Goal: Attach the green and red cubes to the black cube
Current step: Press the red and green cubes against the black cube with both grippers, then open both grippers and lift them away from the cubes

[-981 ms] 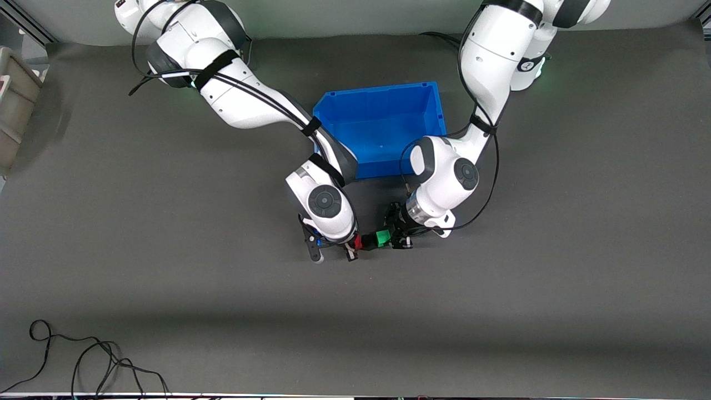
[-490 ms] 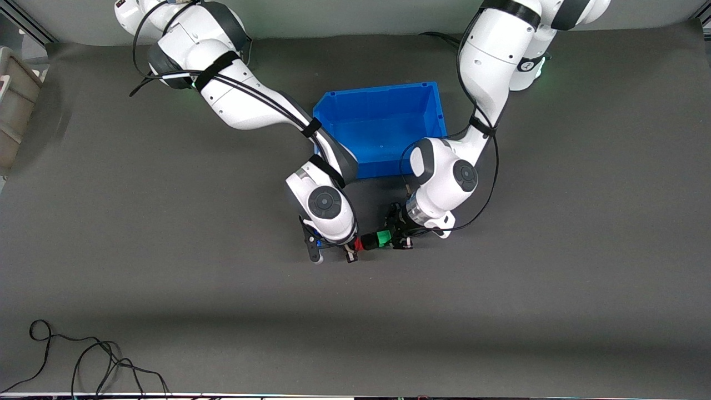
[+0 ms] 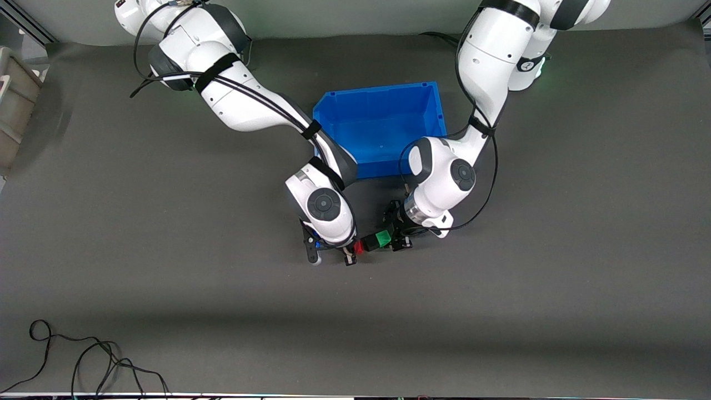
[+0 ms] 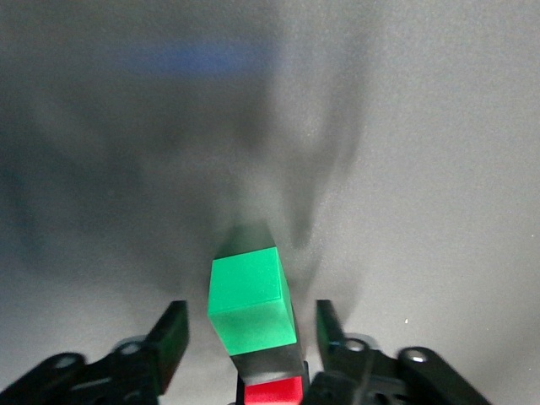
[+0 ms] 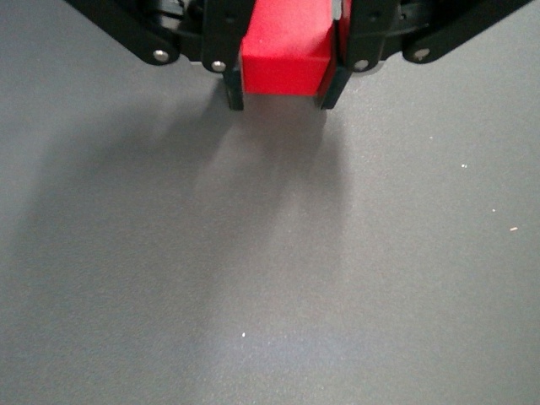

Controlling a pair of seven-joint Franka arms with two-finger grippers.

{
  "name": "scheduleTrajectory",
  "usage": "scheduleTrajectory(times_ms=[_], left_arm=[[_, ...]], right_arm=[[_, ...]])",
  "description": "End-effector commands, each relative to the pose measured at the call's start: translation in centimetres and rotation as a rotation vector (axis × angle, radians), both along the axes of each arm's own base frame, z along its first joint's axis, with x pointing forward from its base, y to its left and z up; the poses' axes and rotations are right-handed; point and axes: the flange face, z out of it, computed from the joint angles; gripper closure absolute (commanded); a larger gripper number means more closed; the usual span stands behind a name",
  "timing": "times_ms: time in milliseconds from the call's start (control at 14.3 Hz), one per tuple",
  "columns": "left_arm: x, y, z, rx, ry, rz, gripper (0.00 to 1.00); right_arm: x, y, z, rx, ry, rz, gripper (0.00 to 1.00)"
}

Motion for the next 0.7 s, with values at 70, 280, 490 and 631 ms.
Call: scheduleTrajectory(times_ms=[70, 280, 490, 631], left_arm=[[0.8, 0.7, 0.2, 0.023, -0.01, -0.016, 0.0], [3.6, 5.3, 2.0, 0.114, 0.011, -0.103, 0.0], [6.2, 11.3, 5.2, 0.146, 0.02, -0.19, 0.0], [7.5, 16.1, 7.4, 0.131, 0.02, -0.295, 0.0]], right_arm=[[0.7, 0.0, 0.0, -0.014, -0.019, -0.021, 0.28], [1.4, -0.8, 2.2, -0.03, -0.049, -0.019, 0.04], [1.8, -3.2, 8.0, -0.038, -0.09, -0.012, 0.0], [1.5, -6.1, 11.6, -0.048, -0.1, 0.009, 0.0]])
